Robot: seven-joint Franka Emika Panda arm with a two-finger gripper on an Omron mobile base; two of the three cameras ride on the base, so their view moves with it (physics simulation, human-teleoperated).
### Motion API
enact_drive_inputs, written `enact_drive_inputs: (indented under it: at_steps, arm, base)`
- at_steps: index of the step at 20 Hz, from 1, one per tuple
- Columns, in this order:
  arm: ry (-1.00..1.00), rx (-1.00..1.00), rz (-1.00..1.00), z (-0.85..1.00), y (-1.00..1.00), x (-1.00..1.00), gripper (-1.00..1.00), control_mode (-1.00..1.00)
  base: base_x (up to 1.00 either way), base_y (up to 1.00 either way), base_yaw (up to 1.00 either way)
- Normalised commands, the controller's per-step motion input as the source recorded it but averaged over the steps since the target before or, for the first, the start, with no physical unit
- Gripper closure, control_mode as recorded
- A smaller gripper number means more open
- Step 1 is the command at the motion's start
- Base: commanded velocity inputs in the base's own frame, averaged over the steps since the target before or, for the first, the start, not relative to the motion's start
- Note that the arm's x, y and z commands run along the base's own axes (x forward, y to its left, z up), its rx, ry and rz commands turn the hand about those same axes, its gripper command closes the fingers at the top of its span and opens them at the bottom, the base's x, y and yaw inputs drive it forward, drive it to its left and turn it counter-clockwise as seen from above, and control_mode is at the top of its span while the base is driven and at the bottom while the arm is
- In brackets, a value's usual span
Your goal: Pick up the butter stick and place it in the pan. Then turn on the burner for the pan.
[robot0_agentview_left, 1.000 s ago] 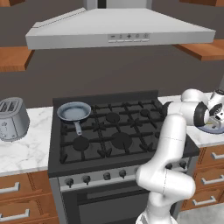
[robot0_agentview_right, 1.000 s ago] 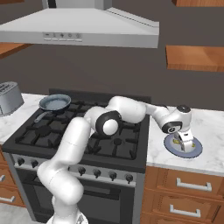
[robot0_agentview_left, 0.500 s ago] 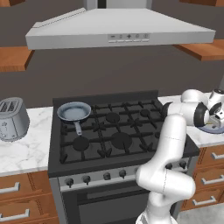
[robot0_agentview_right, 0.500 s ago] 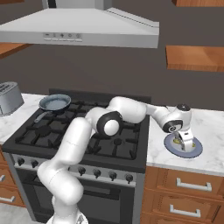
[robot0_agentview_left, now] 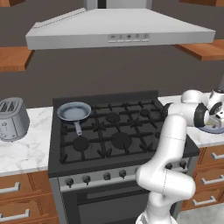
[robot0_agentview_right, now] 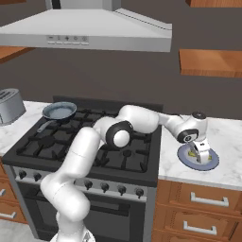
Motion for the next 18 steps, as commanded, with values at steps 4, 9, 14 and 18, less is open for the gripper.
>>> enact_drive_inputs:
  at_steps: [4, 9, 14, 18]
  arm:
    - [0.0, 0.01, 0.0, -0.3, 0.0, 0.0, 1.0, -1.0]
    - [-0.01, 0.04, 0.0, -0.18, -0.01, -0.01, 1.0, -1.0]
    - [-0.07, 0.02, 0.0, -0.02, 0.01, -0.28, 1.0, -1.0]
    - [-0.11, 0.0, 0.0, 0.0, 0.35, -0.61, 1.0, -1.0]
  base:
    - [0.0, 0.0, 0.0]
    - [0.0, 0.0, 0.0]
    - [0.0, 0.0, 0.0]
    - [0.0, 0.0, 0.0]
